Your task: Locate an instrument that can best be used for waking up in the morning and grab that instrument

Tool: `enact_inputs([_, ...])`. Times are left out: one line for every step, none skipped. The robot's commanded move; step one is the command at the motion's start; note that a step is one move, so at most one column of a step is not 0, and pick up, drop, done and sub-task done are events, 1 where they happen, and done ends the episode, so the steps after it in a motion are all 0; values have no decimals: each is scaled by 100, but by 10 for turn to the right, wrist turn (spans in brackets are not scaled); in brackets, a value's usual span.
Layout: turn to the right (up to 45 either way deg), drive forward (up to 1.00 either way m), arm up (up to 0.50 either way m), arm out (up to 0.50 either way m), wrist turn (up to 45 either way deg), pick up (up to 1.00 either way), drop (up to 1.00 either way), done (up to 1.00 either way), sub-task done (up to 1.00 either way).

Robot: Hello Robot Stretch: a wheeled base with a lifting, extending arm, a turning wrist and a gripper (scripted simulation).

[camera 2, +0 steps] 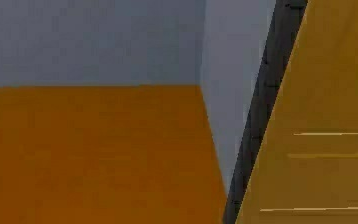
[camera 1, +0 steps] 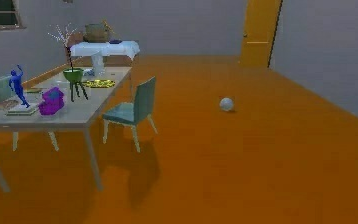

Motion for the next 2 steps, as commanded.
enact_inputs([-450,0,0,0,0,0,0,0,0])
enact_inputs([-420,0,0,0,0,0,0,0,0])
